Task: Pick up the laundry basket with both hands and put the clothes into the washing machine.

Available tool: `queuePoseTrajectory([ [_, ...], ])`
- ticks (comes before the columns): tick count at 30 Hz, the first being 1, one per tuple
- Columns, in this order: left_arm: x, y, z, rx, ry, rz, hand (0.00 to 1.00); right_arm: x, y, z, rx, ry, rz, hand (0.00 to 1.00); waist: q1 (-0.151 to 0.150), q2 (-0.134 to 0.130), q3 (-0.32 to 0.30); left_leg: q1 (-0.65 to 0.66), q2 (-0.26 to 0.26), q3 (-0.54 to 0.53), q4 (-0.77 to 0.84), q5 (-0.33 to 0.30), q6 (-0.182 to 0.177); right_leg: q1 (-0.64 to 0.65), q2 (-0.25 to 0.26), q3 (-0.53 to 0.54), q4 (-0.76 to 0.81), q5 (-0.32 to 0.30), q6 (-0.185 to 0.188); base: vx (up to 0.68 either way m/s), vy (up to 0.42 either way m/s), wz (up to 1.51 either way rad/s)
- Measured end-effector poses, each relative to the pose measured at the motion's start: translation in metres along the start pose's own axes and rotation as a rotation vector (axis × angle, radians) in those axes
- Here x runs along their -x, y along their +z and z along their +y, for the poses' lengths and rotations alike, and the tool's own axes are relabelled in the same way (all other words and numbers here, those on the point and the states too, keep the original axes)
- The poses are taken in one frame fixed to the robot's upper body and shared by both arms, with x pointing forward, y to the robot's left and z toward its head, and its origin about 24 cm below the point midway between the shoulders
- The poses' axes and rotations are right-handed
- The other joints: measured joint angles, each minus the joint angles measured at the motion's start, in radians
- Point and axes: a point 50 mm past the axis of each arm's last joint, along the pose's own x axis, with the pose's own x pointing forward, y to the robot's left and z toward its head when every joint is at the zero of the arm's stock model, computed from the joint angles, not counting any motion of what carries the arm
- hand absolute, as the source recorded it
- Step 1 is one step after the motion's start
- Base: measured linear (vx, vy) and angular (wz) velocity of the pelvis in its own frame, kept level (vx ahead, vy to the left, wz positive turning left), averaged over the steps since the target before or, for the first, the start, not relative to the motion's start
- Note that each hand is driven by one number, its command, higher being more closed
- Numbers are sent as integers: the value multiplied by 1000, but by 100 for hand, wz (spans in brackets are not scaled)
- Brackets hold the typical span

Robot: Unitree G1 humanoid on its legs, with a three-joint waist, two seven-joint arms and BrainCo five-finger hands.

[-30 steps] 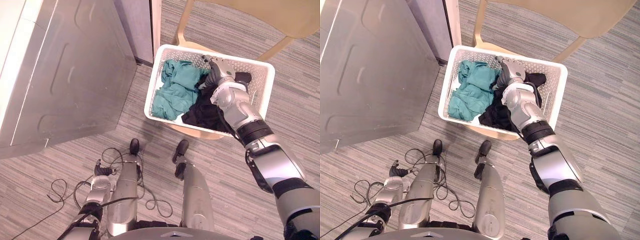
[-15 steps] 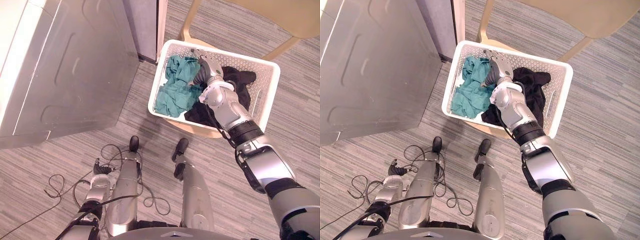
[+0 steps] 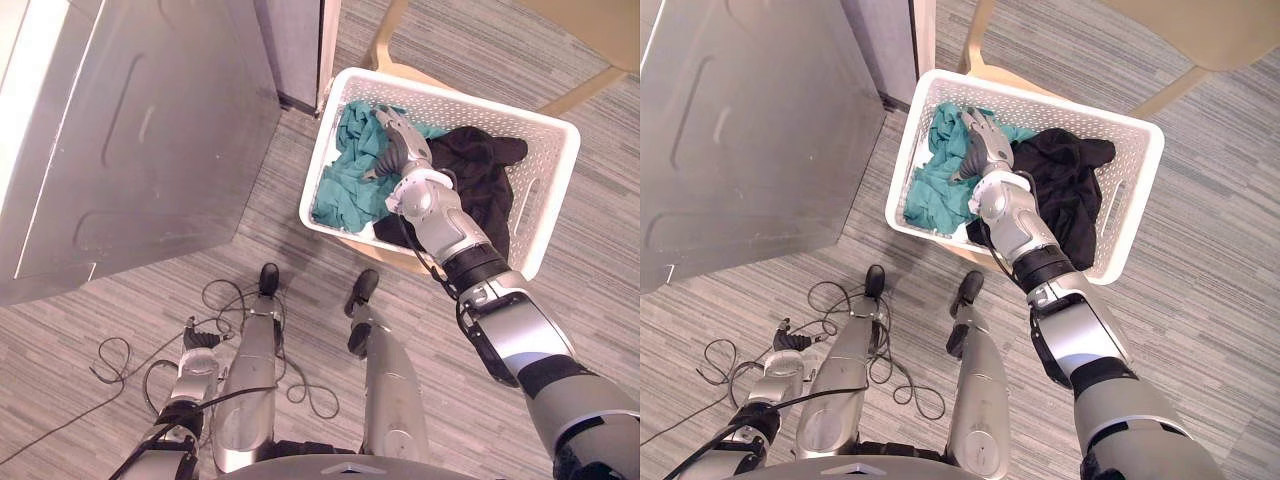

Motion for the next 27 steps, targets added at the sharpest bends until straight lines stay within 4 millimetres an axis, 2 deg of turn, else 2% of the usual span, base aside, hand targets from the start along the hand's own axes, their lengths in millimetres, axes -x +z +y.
queuePoseTrajectory([
  [5, 0, -2, 0, 26, 8, 18, 0, -1, -13, 3, -10, 8, 66, 0, 12, 0, 0, -16, 0, -13, 1, 7, -2, -9, 1, -13, -4, 2, -2, 11, -30, 6],
  [10, 0, -1, -1, 35, 12, 18, 0, -5, -9, -3, -7, -8, 58, 0, 14, -1, 0, -62, 0, -13, 19, 7, -1, -47, 1, -12, -3, 11, -3, 0, 0, 0],
  [17, 0, 1, -1, 37, 12, 13, 0, -2, -8, 12, 21, 62, 53, 0, 16, -1, 0, -90, 2, -15, 58, -9, 7, -56, -1, -12, 5, 14, -5, -4, 0, 0],
  [18, 0, 1, -1, 37, 12, 13, 0, -2, -8, 14, 24, 72, 49, 100, 16, -1, 0, -92, 2, -15, 61, -11, 11, -56, -1, -12, 5, 14, -4, 0, 0, 0],
  [27, 0, 2, -2, 38, 16, 9, 0, -3, -6, 13, 20, 66, 40, 100, 17, -1, -1, -102, 2, -15, 57, -2, 2, -68, -1, -13, 4, 20, -5, 3, -3, 0],
])
